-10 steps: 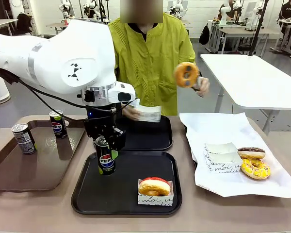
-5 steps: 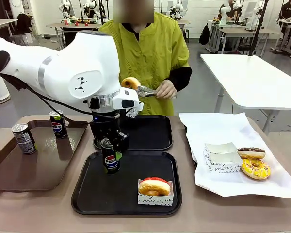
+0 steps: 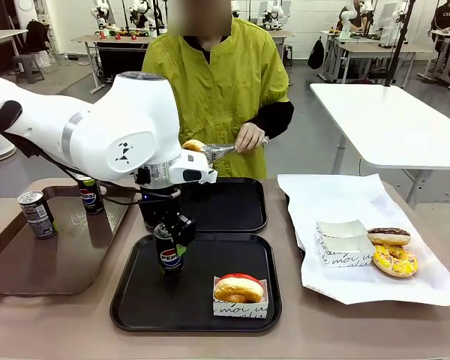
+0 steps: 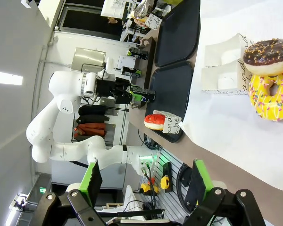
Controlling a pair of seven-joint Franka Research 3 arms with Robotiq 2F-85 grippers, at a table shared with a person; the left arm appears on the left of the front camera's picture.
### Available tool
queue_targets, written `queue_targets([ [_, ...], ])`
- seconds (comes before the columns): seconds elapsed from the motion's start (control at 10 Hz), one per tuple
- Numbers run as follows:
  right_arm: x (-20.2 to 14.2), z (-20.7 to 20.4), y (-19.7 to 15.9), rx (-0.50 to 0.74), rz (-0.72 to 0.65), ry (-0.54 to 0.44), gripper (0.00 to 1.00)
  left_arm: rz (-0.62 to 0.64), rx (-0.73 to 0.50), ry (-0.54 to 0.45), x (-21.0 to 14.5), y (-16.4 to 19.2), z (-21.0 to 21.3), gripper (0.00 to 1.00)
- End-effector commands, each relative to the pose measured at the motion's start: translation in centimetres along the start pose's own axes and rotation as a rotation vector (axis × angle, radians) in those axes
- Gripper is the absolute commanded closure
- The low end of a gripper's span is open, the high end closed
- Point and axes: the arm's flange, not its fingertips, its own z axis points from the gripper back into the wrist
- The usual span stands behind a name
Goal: Set up donuts and drinks on trays.
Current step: Pick up one Pepsi coke and place it on the Flat Tray.
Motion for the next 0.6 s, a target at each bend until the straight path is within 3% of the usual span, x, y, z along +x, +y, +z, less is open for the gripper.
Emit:
queue_targets([
  [0.0, 0.31, -0.04, -0.04, 0.023, 0.018, -0.017, 0.0, -0.032, 0.017, -0.023, -0.49, 0.38, -0.91, 0.41],
  [0.3, 0.31, -0.04, -0.04, 0.023, 0.018, -0.017, 0.0, -0.044, 0.035, -0.007, -0.35, 0.45, -1.35, 0.38],
  [0.4, 0.31, -0.04, -0.04, 0.023, 0.018, -0.017, 0.0, -0.042, 0.037, 0.004, -0.51, 0.31, -1.5, 0.0],
  [0.5, 0.31, -0.04, -0.04, 0.023, 0.018, -0.017, 0.0, -0.042, 0.039, 0.001, -0.69, 0.08, -1.14, 0.0],
])
